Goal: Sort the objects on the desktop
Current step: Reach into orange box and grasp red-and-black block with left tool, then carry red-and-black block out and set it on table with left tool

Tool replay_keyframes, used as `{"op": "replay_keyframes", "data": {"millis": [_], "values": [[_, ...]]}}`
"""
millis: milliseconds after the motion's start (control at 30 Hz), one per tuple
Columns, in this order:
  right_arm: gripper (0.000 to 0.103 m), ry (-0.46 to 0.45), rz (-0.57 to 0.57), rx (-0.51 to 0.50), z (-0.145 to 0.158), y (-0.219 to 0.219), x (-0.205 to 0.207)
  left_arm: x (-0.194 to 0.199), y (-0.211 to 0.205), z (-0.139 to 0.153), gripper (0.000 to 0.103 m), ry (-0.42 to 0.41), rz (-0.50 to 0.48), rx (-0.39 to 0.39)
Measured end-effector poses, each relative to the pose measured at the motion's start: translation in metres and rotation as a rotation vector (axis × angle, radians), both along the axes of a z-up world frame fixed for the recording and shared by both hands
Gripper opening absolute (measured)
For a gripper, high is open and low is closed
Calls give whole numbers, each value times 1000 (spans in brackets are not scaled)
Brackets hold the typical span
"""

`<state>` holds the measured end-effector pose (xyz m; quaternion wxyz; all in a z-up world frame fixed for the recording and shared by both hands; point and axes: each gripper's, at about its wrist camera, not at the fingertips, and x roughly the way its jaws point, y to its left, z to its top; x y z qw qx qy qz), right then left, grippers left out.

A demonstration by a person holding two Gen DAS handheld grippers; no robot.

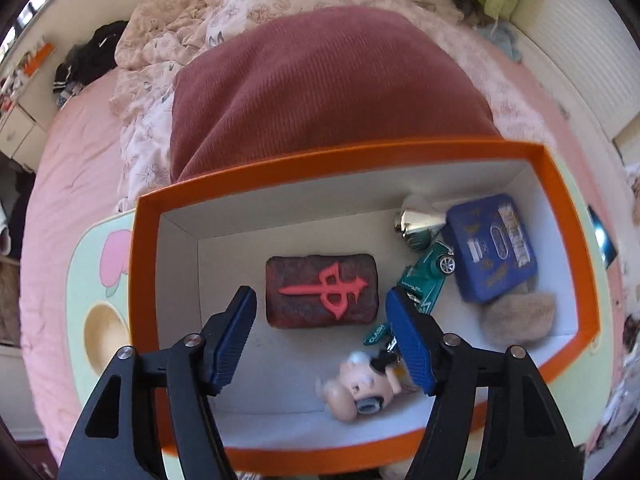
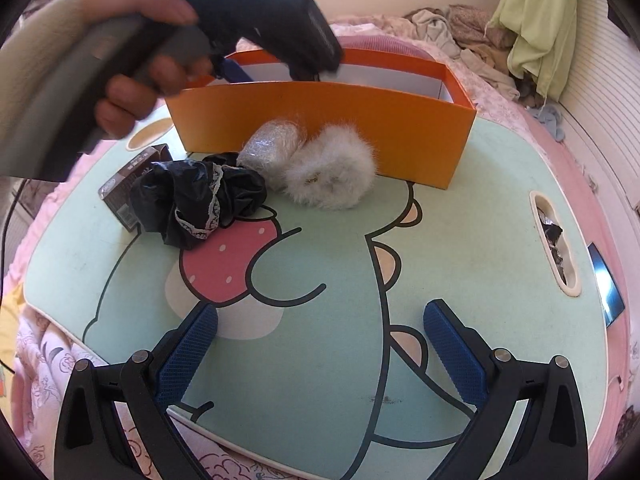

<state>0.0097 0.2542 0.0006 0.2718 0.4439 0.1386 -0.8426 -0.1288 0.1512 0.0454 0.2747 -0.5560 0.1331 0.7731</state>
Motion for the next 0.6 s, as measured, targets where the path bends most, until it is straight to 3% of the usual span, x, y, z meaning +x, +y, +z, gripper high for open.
{"op": "replay_keyframes", "data": {"millis": [100,333,533,600], "values": [[103,1,0,-1,0,-1,0,-11,-9,-3,60,-96,15,77],[103,3,0,2,-1,-5,0,-15,-24,-4,61,-99,39,97],[103,2,0,-1,-2,-3,0,-29,-25,-11,62,-198,111,185],[103,2,0,-3,-2,-3,0,-28,-25,-10,61,-166,99,187]]}}
